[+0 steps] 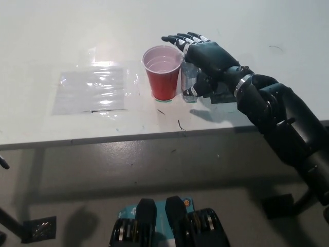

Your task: The robot uses its right hand to press the hand soap kept in the middle of the table to get liquid hand soap out

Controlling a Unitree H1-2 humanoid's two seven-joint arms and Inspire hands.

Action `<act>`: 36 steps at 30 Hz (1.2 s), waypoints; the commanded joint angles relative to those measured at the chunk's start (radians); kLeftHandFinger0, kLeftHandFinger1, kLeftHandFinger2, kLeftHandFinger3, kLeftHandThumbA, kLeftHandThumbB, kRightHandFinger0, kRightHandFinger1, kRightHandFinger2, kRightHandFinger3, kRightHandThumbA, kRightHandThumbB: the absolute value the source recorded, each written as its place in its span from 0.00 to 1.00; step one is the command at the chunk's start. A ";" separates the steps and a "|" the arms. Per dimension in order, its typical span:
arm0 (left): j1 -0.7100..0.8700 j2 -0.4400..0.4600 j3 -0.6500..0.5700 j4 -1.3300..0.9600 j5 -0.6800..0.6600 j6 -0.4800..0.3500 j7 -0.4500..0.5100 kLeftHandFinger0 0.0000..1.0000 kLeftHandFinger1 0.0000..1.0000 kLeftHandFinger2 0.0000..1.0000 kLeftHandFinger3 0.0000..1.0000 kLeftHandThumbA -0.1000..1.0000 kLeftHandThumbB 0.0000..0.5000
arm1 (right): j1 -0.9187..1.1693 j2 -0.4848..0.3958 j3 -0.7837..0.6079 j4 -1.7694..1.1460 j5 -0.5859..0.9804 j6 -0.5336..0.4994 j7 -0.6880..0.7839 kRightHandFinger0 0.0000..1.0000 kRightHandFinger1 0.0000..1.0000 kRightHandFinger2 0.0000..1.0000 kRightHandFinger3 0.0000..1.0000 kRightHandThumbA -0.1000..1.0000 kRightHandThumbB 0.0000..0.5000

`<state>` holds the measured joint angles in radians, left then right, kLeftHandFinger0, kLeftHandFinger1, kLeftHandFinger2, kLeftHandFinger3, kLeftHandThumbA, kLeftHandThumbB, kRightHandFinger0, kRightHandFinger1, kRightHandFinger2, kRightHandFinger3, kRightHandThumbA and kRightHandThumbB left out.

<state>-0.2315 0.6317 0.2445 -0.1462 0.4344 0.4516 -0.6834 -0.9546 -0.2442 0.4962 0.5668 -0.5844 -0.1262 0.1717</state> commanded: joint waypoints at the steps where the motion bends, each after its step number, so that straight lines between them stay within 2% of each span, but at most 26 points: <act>1: -0.036 0.023 0.030 -0.021 0.044 0.018 -0.035 1.00 1.00 1.00 0.82 1.00 0.33 | 0.022 -0.005 0.048 0.025 -0.037 -0.038 0.051 1.00 1.00 1.00 1.00 1.00 0.81; 3: -0.047 0.028 0.030 -0.018 0.047 0.018 -0.044 1.00 1.00 1.00 0.80 1.00 0.34 | 0.028 0.000 0.058 0.028 -0.046 -0.027 0.052 1.00 1.00 1.00 1.00 1.00 0.85; 4: -0.049 0.028 0.032 -0.017 0.043 0.018 -0.048 1.00 1.00 1.00 0.81 1.00 0.31 | 0.031 0.005 0.058 0.042 -0.048 -0.038 0.037 1.00 1.00 1.00 1.00 1.00 0.85; 7: -0.055 0.037 0.025 -0.015 0.039 0.018 -0.041 1.00 1.00 1.00 0.83 1.00 0.33 | 0.033 0.015 0.062 0.064 -0.054 -0.056 0.014 1.00 1.00 1.00 1.00 1.00 0.79; 11: -0.055 0.043 0.020 -0.021 0.040 0.018 -0.042 1.00 1.00 1.00 0.80 1.00 0.29 | 0.030 0.028 0.078 0.108 -0.083 -0.049 -0.007 1.00 1.00 1.00 1.00 1.00 0.85; 13: -0.055 0.042 0.017 -0.027 0.044 0.018 -0.035 1.00 1.00 0.99 0.80 1.00 0.29 | 0.029 0.031 0.079 0.128 -0.088 -0.061 -0.024 1.00 1.00 1.00 1.00 1.00 0.85; 14: -0.054 0.046 0.013 -0.028 0.035 0.018 -0.031 1.00 1.00 0.98 0.81 1.00 0.26 | 0.033 0.037 0.086 0.148 -0.101 -0.052 -0.035 1.00 1.00 1.00 1.00 1.00 0.91; 16: -0.057 0.046 0.011 -0.024 0.035 0.018 -0.029 1.00 1.00 0.98 0.81 1.00 0.28 | 0.036 0.035 0.095 0.148 -0.116 -0.048 -0.038 1.00 1.00 1.00 1.00 1.00 0.90; 17: -0.060 0.039 0.017 -0.023 0.037 0.018 -0.032 1.00 1.00 0.98 0.81 1.00 0.29 | 0.035 0.033 0.103 0.155 -0.128 -0.042 -0.041 1.00 1.00 1.00 1.00 1.00 0.95; 18: -0.061 0.040 0.018 -0.026 0.042 0.018 -0.032 1.00 1.00 0.99 0.81 1.00 0.33 | 0.032 0.035 0.117 0.183 -0.146 -0.038 -0.049 1.00 1.00 1.00 1.00 1.00 0.98; 21: -0.069 0.038 0.020 -0.028 0.050 0.018 -0.037 1.00 1.00 0.99 0.81 1.00 0.34 | 0.029 0.034 0.141 0.237 -0.178 -0.044 -0.094 1.00 1.00 1.00 1.00 1.00 0.97; 24: -0.081 0.031 0.032 -0.032 0.058 0.018 -0.046 1.00 1.00 1.00 0.81 1.00 0.33 | 0.026 0.032 0.152 0.250 -0.173 -0.037 -0.075 1.00 1.00 1.00 1.00 1.00 0.93; 26: -0.089 0.025 0.037 -0.026 0.058 0.018 -0.049 1.00 1.00 0.99 0.82 1.00 0.31 | 0.035 0.027 0.167 0.264 -0.185 -0.054 -0.095 1.00 1.00 1.00 1.00 1.00 1.00; 30: -0.085 0.037 0.023 -0.026 0.043 0.018 -0.031 1.00 1.00 0.98 0.81 1.00 0.27 | 0.041 0.026 0.168 0.274 -0.174 -0.063 -0.089 1.00 1.00 1.00 1.00 1.00 1.00; 36: -0.095 0.033 0.032 -0.019 0.049 0.018 -0.040 1.00 1.00 0.99 0.81 1.00 0.31 | 0.057 0.021 0.169 0.247 -0.156 -0.063 -0.057 1.00 1.00 1.00 1.00 1.00 1.00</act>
<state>-0.2896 0.6323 0.2596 -0.1466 0.4764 0.4516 -0.7218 -0.9947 -0.2187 0.6159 0.7528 -0.7342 -0.1850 -0.0202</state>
